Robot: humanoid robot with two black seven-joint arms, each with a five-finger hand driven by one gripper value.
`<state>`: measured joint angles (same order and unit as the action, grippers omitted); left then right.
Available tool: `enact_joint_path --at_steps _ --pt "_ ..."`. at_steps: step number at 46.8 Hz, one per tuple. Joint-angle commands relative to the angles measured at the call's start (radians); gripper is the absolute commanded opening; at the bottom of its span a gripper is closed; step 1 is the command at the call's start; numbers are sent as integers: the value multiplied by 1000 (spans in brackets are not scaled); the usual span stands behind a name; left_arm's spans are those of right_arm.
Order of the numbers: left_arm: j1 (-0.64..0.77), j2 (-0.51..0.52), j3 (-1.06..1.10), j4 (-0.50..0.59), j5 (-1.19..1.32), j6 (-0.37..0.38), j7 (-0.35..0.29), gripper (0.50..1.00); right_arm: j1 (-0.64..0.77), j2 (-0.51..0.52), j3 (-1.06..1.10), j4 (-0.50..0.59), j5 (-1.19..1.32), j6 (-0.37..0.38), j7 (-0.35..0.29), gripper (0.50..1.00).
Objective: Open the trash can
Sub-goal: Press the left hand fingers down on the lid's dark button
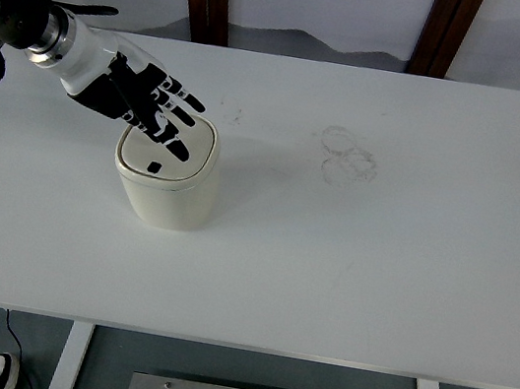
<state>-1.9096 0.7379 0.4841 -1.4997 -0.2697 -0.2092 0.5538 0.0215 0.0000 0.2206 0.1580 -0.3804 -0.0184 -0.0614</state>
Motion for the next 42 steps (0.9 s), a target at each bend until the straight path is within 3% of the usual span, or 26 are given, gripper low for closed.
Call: enact_joint_path --at_steps 1,42 --pt "-6 0 14 1 1 1 0 1000 0 0 0 0 0 0 0 995" --pt "58 -15 14 9 0 2 -12 1000 0 0 0 0 0 0 0 995"
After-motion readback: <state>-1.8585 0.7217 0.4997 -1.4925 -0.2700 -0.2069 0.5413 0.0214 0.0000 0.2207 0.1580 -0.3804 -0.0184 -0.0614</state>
